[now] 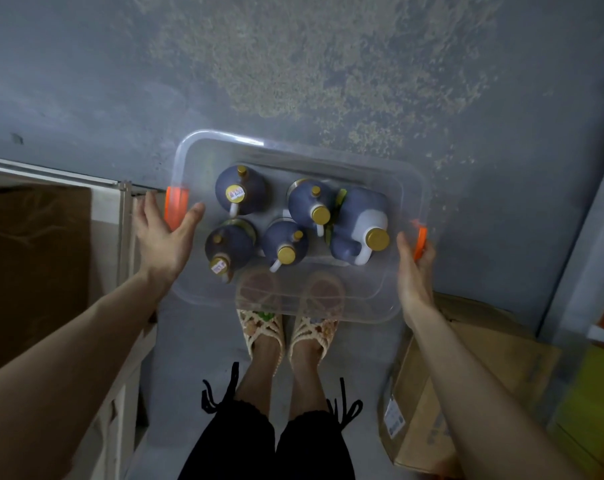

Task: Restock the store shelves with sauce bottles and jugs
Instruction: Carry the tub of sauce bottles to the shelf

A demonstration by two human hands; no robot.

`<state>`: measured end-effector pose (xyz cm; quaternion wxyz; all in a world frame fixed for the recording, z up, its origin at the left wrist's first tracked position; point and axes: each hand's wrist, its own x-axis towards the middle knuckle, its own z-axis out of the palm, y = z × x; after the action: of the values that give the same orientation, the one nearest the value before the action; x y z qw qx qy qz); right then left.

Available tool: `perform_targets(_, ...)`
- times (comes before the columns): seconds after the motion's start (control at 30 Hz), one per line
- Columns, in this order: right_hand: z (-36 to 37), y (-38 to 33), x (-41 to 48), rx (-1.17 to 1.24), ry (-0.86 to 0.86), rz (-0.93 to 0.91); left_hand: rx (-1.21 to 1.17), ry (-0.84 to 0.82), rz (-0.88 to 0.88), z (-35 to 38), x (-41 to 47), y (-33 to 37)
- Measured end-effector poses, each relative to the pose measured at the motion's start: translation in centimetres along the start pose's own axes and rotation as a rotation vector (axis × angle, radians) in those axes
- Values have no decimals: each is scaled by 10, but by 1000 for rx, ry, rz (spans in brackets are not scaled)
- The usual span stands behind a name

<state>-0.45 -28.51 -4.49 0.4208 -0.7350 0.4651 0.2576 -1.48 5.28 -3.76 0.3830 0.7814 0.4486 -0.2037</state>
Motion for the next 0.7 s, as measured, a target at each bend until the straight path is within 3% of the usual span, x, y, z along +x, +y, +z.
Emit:
perform_targets(0.17,0,2,4,-70,-3,-74,-232,-136,-101,-2,8,-8)
perform_targets(0.4,-5,-4,6,-137,-23,-53,115,-11,-92,-7,4,-7)
perform_targets(0.57,-1,-7,5,-134,2,-34,132,4,-42,-4,4,-5)
perform_targets(0.7,-2,-7,9,-102,7,-46,-87,-21,-93,2,11,-7)
